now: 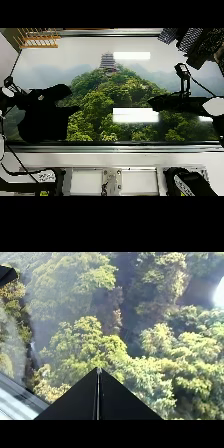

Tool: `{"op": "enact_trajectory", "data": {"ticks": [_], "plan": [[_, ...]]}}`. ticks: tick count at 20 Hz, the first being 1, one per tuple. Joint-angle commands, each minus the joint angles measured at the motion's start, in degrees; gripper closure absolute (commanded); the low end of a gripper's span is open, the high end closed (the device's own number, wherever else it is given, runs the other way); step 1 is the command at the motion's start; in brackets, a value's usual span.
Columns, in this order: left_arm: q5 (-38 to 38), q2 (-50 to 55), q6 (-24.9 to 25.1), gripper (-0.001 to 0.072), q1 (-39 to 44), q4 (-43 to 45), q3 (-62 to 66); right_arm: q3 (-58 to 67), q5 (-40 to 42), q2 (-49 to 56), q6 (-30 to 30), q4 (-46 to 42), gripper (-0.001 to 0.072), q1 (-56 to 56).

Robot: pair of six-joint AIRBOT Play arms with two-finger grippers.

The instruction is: Fold the clothes and pants, and hang the long-sleeved shirts on hangers.

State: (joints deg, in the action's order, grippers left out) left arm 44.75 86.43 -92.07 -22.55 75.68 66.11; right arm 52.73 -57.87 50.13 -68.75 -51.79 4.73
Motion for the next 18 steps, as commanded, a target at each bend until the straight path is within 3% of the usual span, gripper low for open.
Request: {"op": "enact_trajectory", "data": {"ticks": [1, 7, 11, 12, 13, 14, 16, 18], "plan": [[-0.81, -4.07, 4.55, 0.07, 7.93, -2.38, 0.33, -0.02, 0.0, 0.02, 0.0, 0.02, 0.0697, 0.04], [-1.4, -15.98, 21.09, 0.0699, 35.23, -2.29, 0.31, 0.0, 0.0, 0.0, 0.04, 1.95, 0.0697, 0.04], [-1.33, -16.96, 19.93, 0.0699, 48.41, -2.16, 0.31, 0.07, 0.02, -0.11, 3.63, 1.29, 0.0698, -2.56], [-1.38, -16.48, 17.68, 0.0597, 49.16, -2.1, 0.31, 0.07, -0.02, -0.2, 3.63, 1.29, 0.0699, -3.5], [-1.38, -15.91, 14.84, 0.024, 48.87, -1.77, 0.31, 0.07, 0.0, -0.33, 3.63, 1.29, 0.0699, -4.5], [-1.16, -15.41, 11.43, 0.0045, 47.54, -1.64, 0.31, 0.07, -0.02, -0.39, 3.63, 1.29, 0.0699, -5.51], [2.05, -14.27, 4.55, 0.0043, 41.99, -1.79, 0.28, 0.07, -0.02, -0.42, 3.63, 1.29, 0.0699, -7.17], [7.72, -12.83, 0.9, 0.0043, 35.85, -2.45, -0.59, 0.07, -0.02, -0.39, 3.65, 1.29, 0.0698, -7.82]]}}
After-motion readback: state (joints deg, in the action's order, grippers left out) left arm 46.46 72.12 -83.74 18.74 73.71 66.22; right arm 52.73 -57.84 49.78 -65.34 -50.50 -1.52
